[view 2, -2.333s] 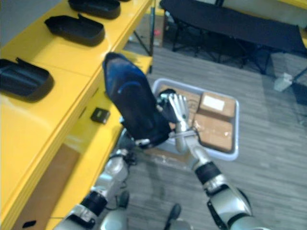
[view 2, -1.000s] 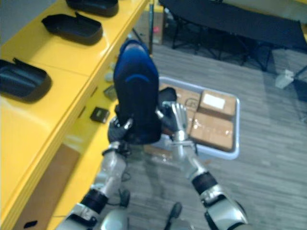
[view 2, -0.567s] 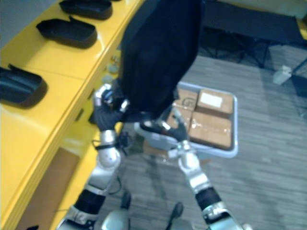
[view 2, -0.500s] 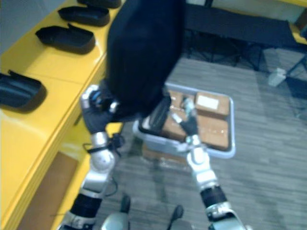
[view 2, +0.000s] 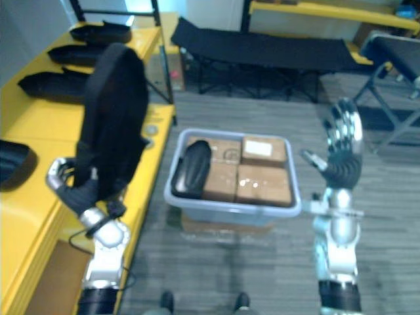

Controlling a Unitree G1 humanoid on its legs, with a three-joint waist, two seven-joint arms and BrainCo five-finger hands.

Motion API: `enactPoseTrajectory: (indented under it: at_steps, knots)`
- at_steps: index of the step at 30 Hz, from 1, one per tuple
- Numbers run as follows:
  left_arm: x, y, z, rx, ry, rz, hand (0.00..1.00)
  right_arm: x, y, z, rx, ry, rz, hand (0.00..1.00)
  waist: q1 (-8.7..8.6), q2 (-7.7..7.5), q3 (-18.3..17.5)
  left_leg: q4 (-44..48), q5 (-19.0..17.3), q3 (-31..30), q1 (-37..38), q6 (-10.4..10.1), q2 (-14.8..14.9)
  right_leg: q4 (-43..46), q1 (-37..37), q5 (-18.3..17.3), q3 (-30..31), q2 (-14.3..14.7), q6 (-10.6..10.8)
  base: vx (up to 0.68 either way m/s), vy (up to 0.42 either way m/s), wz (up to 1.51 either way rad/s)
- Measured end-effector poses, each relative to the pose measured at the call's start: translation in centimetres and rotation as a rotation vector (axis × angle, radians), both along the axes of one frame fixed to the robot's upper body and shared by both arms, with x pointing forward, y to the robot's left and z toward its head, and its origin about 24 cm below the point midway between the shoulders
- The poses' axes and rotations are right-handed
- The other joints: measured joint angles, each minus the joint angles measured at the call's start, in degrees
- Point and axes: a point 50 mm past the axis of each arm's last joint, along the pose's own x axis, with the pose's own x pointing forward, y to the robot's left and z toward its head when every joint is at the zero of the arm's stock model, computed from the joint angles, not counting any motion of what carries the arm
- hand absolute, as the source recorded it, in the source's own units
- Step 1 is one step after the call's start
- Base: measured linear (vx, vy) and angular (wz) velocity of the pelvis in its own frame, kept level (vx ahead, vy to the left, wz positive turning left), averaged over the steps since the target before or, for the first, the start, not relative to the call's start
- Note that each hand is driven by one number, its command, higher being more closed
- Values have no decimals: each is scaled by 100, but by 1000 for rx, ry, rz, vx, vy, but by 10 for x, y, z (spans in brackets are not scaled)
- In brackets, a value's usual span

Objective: Walk over and take plastic housings, then place them on the shelf

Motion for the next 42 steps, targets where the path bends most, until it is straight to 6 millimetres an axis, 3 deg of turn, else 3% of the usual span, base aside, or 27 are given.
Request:
enactPoseTrajectory:
  at_steps: [3, 5, 9, 14, 22, 26, 28, 31, 32, 36, 38, 42]
  knots:
    - [-19, 6, -14, -82, -4, -16, 100, -17, 9, -46, 112, 183, -32, 0, 5, 92, -58, 0, -1, -10, -2, -1, -11, -1, 6, -12, -19, -18, -7, 0, 0, 0]
    - [-30, 14, -14, -120, -21, -64, 100, -19, 8, -58, 161, 222, -49, 0, 10, 147, -95, 0, -1, -28, -5, -1, -25, 0, 16, -14, -37, -38, -9, -21, 12, 5]
    - [-42, 21, -4, -139, -105, -154, 100, -19, 6, -59, 188, 226, -75, 0, 57, 263, -281, -1, 0, -101, -21, 0, -47, 1, 29, -29, -99, -80, 13, -11, 0, 9]
    - [-45, 20, 11, -99, -171, -218, 100, -17, 8, -65, 208, 254, -98, 0, 118, 282, -388, -1, 0, -196, -6, 1, -76, 1, 112, -58, -200, -108, 43, -7, 2, 10]
    - [-60, 38, 22, -53, -174, -109, 100, -4, 16, -66, 190, 246, -10, 0, 235, 287, -467, 0, 34, -633, -202, 7, -151, 3, 216, -110, -647, -126, 63, 5, -8, 27]
    - [-87, 63, 29, 4, -161, 49, 100, 17, 49, -63, 143, 266, 147, 0, 671, 289, -474, -1, 50, -1096, -268, 10, -244, 4, 454, -222, -1110, -160, 120, 21, -30, 62]
    - [-107, 74, 25, 24, -107, 129, 100, 31, 75, -63, 87, 292, 249, 0, 1003, 289, -487, -1, 64, -1371, -327, 16, -312, 6, 579, -278, -1403, -188, 162, 30, -39, 67]
    - [-126, 81, 17, 8, -49, 181, 100, 39, 99, -64, 16, 326, 334, 0, 1306, 261, -526, 0, 84, -1694, -420, 38, -418, 57, 675, -355, -1739, -221, 216, 41, -32, 70]
    - [-140, 82, 11, -8, -8, 214, 100, 43, 114, -65, -32, 353, 373, 0, 1491, 248, -525, 1, 93, -1909, -453, 47, -485, 83, 767, -377, -1993, -245, 220, 41, -3, 66]
    - [-157, 81, 3, -45, 38, 207, 100, 47, 123, -66, -81, 378, 388, 0, 1674, 199, -501, 67, 99, -2189, -538, 58, -579, 227, 828, -441, -2283, -303, 194, 23, 13, 47]
    - [-162, 82, 2, -63, 37, 192, 100, 47, 121, -67, -82, 393, 376, 0, 1730, 83, -470, 136, 90, -2232, -604, 69, -624, 303, 819, -522, -2301, -374, 222, -7, 14, 14]
    - [-162, 81, 1, -81, 31, 162, 100, 46, 119, -69, -84, 408, 361, 0, 1668, 23, -320, 326, -15, -2267, -696, 100, -704, 500, 822, -692, -2368, -410, 198, -27, 4, 8]
